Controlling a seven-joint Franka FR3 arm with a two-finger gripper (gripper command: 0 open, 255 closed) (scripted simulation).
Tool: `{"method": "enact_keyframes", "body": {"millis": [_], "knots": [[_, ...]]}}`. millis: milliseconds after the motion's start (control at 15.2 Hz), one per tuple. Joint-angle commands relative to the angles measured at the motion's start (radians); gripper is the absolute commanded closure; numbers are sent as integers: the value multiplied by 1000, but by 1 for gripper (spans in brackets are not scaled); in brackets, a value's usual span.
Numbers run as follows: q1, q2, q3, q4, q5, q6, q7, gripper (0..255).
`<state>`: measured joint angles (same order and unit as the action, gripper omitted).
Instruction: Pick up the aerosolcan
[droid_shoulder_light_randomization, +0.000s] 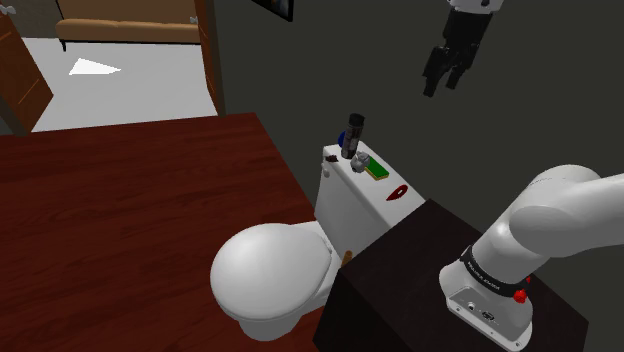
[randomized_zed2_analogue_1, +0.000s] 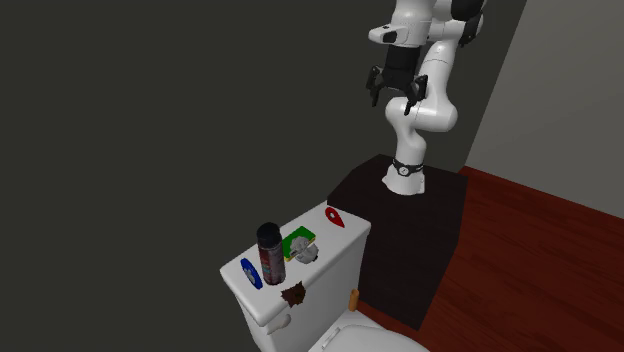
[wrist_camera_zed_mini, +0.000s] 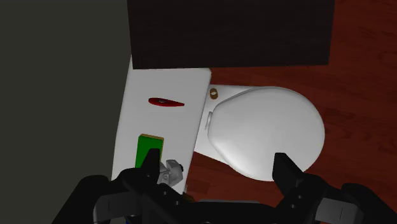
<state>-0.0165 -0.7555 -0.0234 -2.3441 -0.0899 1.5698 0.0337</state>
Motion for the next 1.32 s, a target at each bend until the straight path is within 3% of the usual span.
{"method": "enact_keyframes", "body": {"millis": [0, 594, 1254], "knots": [[0, 0, 0, 0, 0, 0, 0, 0], [-22, 268, -72, 14, -51, 264, -63, 0], [-41, 626, -136, 160, -58, 490, -137, 0]]}}
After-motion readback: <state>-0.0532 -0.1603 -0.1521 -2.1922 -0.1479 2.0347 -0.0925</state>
